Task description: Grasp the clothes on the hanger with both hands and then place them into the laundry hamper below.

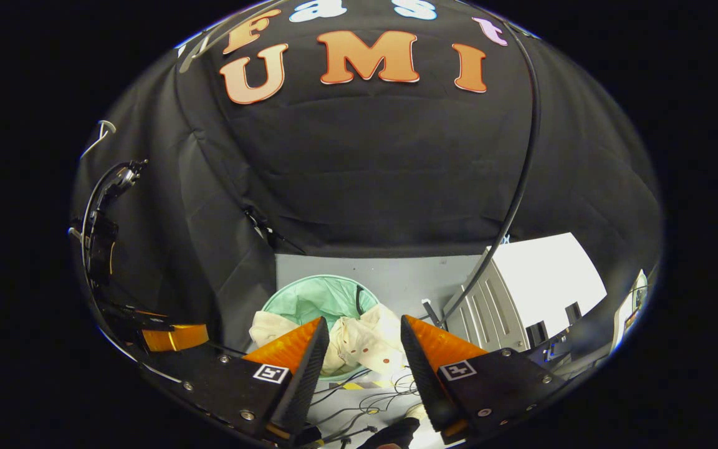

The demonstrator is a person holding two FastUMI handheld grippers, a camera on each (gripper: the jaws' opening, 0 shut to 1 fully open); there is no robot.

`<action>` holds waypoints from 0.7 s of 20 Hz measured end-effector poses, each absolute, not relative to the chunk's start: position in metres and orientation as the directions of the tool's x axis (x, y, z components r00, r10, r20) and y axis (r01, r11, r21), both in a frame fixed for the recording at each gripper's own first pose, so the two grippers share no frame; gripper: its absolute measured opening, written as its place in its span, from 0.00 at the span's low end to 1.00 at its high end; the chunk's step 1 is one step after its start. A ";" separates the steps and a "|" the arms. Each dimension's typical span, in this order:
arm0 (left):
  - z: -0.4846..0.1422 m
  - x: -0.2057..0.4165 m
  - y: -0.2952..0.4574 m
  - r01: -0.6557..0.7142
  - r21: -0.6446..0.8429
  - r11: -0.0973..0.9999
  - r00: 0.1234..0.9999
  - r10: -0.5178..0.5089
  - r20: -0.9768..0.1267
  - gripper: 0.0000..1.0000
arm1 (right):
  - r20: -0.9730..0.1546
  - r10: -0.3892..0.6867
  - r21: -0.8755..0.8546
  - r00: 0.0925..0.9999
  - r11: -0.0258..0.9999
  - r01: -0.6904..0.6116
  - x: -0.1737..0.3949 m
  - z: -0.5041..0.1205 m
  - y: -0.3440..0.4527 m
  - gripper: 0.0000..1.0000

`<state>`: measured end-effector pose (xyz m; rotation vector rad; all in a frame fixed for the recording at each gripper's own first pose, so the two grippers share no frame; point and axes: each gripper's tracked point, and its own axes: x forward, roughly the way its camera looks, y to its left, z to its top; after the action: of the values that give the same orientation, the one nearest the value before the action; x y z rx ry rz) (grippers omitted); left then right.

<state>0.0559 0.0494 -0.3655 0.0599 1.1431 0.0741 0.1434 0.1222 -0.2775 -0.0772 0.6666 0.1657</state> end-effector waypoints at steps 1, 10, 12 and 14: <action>-0.356 0.055 0.050 -0.026 0.086 0.996 0.427 0.089 -0.900 0.97 | -0.609 0.131 -0.018 0.783 0.984 -0.178 0.140 -0.269 0.120 0.73; -0.244 0.069 0.041 -0.045 0.092 0.995 0.629 0.100 -0.771 0.97 | -0.474 0.168 -0.012 0.865 0.980 -0.196 0.116 -0.176 0.110 0.73; -0.215 0.073 0.033 -0.042 0.081 0.996 0.681 0.088 -0.727 0.97 | -0.444 0.180 -0.015 0.878 0.978 -0.208 0.112 -0.158 0.110 0.73; -0.189 0.075 0.027 -0.041 0.074 0.996 0.728 0.081 -0.681 0.97 | -0.408 0.194 -0.020 0.892 0.975 -0.221 0.108 -0.138 0.110 0.73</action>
<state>0.0755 0.0272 -0.1893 0.0549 0.7532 0.0675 0.1075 0.1102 -0.1381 -0.0666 0.4169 0.2153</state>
